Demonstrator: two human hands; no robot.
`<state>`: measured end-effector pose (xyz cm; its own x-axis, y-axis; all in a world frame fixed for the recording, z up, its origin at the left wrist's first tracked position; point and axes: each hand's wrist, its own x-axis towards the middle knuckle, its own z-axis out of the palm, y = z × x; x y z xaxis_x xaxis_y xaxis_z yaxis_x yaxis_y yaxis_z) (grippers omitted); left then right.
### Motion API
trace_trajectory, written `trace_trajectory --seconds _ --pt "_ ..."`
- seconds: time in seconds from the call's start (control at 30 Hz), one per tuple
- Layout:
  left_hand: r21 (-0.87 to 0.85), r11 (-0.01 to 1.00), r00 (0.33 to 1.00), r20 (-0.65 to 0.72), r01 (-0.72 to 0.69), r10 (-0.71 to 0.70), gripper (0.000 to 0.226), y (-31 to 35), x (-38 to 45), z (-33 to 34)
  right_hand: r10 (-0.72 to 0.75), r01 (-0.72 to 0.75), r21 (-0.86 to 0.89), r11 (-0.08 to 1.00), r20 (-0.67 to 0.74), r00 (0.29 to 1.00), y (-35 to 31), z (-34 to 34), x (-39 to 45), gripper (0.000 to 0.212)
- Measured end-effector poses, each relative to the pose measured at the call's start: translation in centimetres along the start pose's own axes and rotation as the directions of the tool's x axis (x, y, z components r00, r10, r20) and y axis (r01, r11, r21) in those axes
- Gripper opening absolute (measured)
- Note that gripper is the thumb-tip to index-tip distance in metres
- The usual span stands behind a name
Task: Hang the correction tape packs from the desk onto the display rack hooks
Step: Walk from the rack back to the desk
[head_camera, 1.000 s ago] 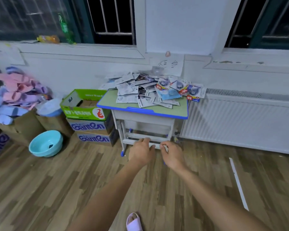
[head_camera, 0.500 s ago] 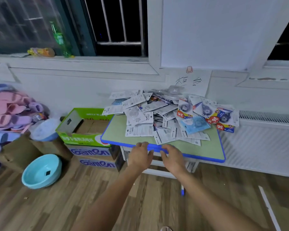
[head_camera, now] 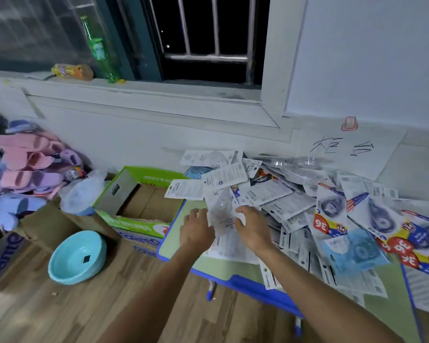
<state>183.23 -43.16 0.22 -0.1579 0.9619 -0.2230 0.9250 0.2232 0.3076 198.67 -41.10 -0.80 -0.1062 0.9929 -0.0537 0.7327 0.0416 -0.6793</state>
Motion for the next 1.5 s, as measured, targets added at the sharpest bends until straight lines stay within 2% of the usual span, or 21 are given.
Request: trace_trajectory --seconds 0.2,0.37,0.53,0.67,0.77,0.9,1.03,1.17,1.27,1.37,1.5 --pt "0.032 0.994 0.994 -0.037 0.101 -0.1 0.063 -3.1 6.2 -2.0 -0.079 0.075 -0.11 0.991 -0.03 0.996 -1.9 0.8 6.9 0.035" --pt "0.138 0.99 0.999 -0.017 0.037 -0.034 0.071 -5.4 12.2 -2.9 -0.131 0.111 -0.301 0.947 -0.047 0.99 -3.3 2.2 12.1 0.055" --pt "0.29 0.951 0.987 0.146 -0.11 0.069 0.094 -7.0 17.7 -3.0 -0.03 0.069 -0.459 0.886 0.091 0.995 -4.2 4.4 16.0 0.082" --pt "0.339 0.905 0.936 0.32 -0.256 0.145 0.108 -7.9 20.4 -2.4 0.033 0.047 -0.515 0.856 0.144 0.989 -4.4 5.9 17.6 0.082" --pt "0.246 0.923 0.915 0.348 -0.297 0.202 0.098 -8.0 21.7 -2.6 0.027 -0.009 -0.454 0.891 0.035 0.999 -4.9 6.2 18.4 0.068" --pt "0.143 0.966 0.968 0.161 -0.217 0.194 0.067 -7.6 23.7 -4.1 -0.011 -0.055 -0.43 0.901 -0.149 0.989 -5.8 6.3 20.4 0.053" --pt "0.011 0.986 0.986 0.022 -0.164 0.164 0.052 -7.6 26.5 -5.1 0.04 -0.086 -0.455 0.886 -0.11 0.993 -6.4 6.9 22.9 0.057" --pt "-0.172 0.985 0.998 0.05 -0.024 0.033 0.053 -7.9 29.6 -5.2 0.127 -0.135 -0.488 0.862 -0.049 0.991 -6.8 7.3 25.5 0.07" --pt "-0.351 0.935 0.994 0.108 0.056 -0.019 0.056 -8.2 31.7 -5.0 0.188 -0.18 -0.512 0.84 -0.038 0.981 -6.7 7.8 26.4 0.076" --pt "-0.469 0.877 0.992 0.11 0.108 -0.064 0.055 -8.4 32.7 -5.0 0.22 -0.23 -0.527 0.818 -0.081 0.972 -6.5 8.1 26.4 0.073" --pt "-0.572 0.813 0.994 0.042 0.105 -0.099 0.057 -8.4 32.7 -5.3 0.176 -0.233 -0.486 0.842 -0.161 0.971 -6.0 7.9 26.0 0.065"
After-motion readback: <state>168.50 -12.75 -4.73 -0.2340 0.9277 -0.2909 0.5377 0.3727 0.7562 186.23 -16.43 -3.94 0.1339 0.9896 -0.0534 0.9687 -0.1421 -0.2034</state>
